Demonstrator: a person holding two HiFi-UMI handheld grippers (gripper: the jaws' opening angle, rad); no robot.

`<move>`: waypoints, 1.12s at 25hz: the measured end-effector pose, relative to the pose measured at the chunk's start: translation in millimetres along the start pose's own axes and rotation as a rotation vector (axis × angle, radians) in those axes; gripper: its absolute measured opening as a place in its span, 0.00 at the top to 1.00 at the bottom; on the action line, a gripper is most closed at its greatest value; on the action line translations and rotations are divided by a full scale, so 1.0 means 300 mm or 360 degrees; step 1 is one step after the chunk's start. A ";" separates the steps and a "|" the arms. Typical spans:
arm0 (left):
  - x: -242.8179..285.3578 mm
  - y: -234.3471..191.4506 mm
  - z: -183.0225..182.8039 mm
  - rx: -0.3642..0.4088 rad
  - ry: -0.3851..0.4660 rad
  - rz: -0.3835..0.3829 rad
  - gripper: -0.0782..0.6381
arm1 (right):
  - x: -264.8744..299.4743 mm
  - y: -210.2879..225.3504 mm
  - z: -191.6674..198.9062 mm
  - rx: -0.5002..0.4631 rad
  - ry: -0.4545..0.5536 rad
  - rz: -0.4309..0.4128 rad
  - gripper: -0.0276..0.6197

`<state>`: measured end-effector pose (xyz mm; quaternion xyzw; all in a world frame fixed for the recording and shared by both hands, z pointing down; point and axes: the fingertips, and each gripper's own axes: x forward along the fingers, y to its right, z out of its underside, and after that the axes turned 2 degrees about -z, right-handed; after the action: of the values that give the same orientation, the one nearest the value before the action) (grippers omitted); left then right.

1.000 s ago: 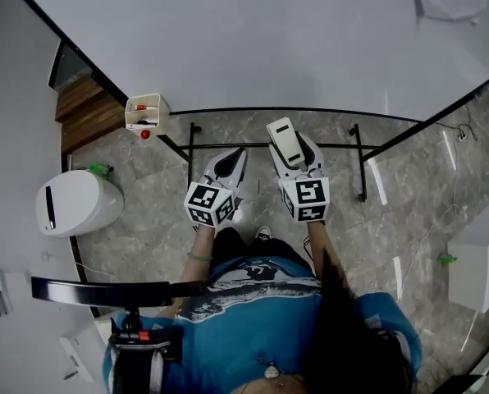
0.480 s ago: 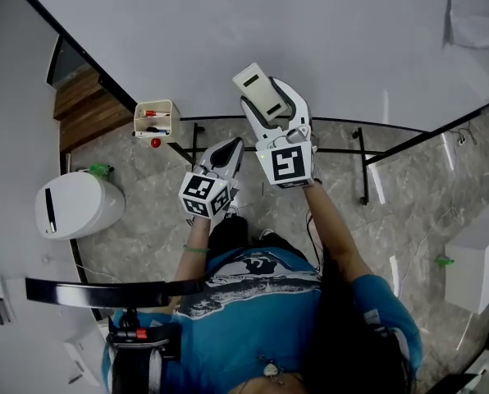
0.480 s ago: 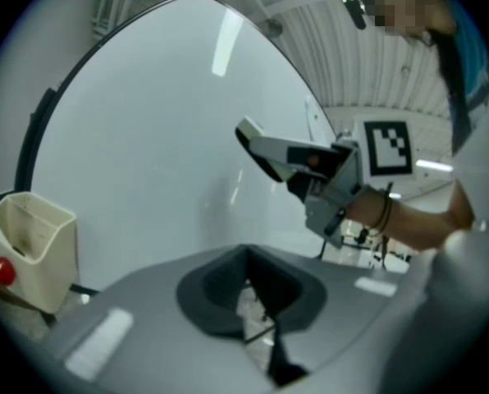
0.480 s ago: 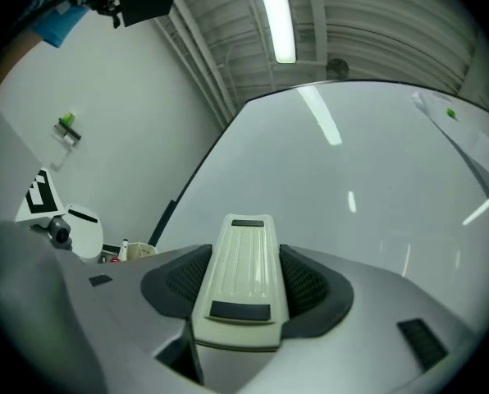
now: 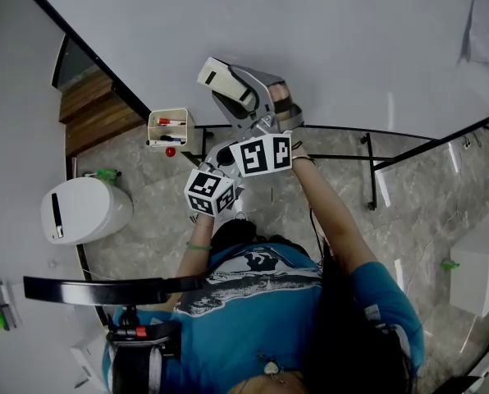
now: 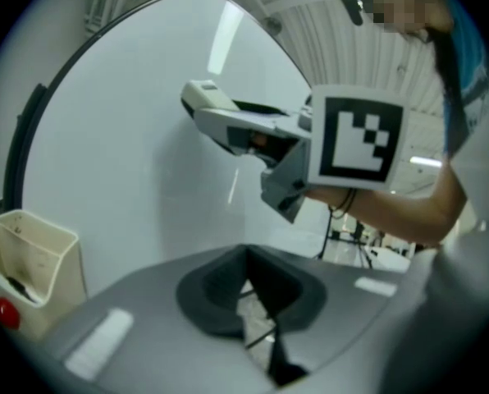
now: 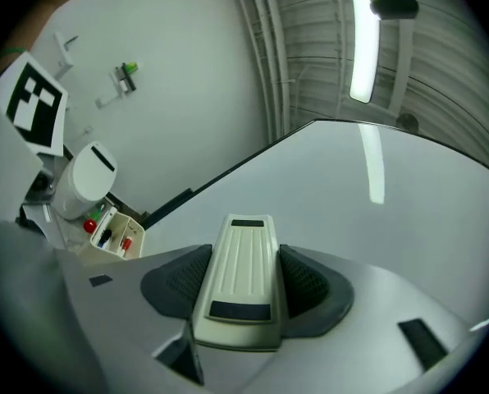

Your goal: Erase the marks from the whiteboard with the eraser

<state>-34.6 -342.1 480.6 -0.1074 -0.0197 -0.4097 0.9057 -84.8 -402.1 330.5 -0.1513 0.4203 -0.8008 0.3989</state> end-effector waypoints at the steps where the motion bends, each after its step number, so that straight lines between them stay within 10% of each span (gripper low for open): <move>1: 0.008 -0.005 0.000 0.0002 0.0002 0.0003 0.88 | 0.014 -0.008 0.017 -0.0052 -0.0016 -0.0004 0.55; 6: 0.006 -0.029 -0.011 -0.0005 0.0005 0.0013 0.88 | 0.059 -0.005 0.044 -0.0195 -0.0061 -0.0040 0.55; 10: 0.031 -0.006 -0.007 0.0000 -0.0003 0.0041 0.88 | 0.009 0.084 0.044 -0.0010 -0.0027 0.0016 0.55; 28: 0.094 0.104 0.028 0.0005 -0.0042 0.0141 0.88 | -0.427 0.918 0.187 0.0257 0.0072 0.0816 0.55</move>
<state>7.8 -341.2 486.7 -0.1121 -0.0277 -0.3678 0.9227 170.0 -425.4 157.6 0.0101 0.3886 -0.7078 0.5899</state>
